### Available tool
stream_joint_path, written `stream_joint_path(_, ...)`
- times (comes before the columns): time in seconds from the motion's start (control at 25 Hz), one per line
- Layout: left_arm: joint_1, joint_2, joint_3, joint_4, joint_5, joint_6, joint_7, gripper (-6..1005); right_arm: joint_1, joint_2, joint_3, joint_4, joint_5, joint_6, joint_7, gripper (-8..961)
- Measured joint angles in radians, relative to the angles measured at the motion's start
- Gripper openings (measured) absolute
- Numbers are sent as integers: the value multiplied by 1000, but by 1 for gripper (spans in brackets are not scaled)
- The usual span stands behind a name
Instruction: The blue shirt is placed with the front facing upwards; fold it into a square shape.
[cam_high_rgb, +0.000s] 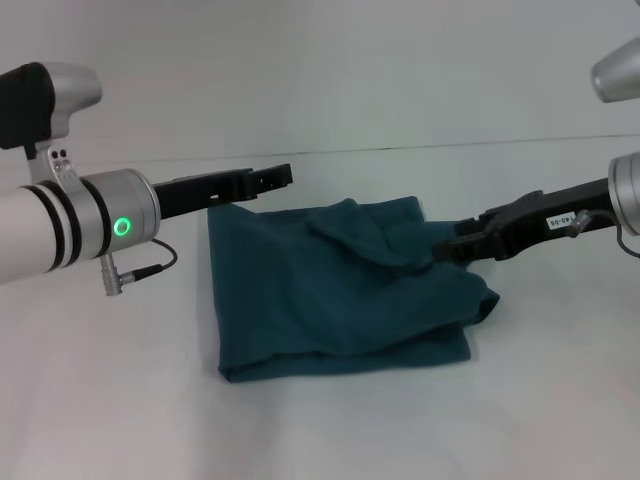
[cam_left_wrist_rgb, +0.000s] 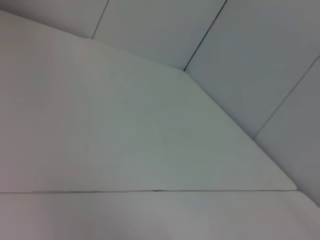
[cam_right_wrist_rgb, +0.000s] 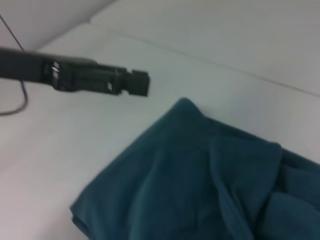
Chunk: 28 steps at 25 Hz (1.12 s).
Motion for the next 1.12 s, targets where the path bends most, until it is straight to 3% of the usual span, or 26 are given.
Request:
stream_joint_path(0.08,3,0,0,-7,0,7,0,686,8,1,-15,-19,-44,-1,30,569)
stream_joint_path(0.56,5,-2,1,-8,-4,19,1,686,32,19,-32,-15,-138,20,54,573)
stream_joint_path(1.12,7,-2,2,0,-38,20,24,685,36,22,-141,119,-174,133,62,573)
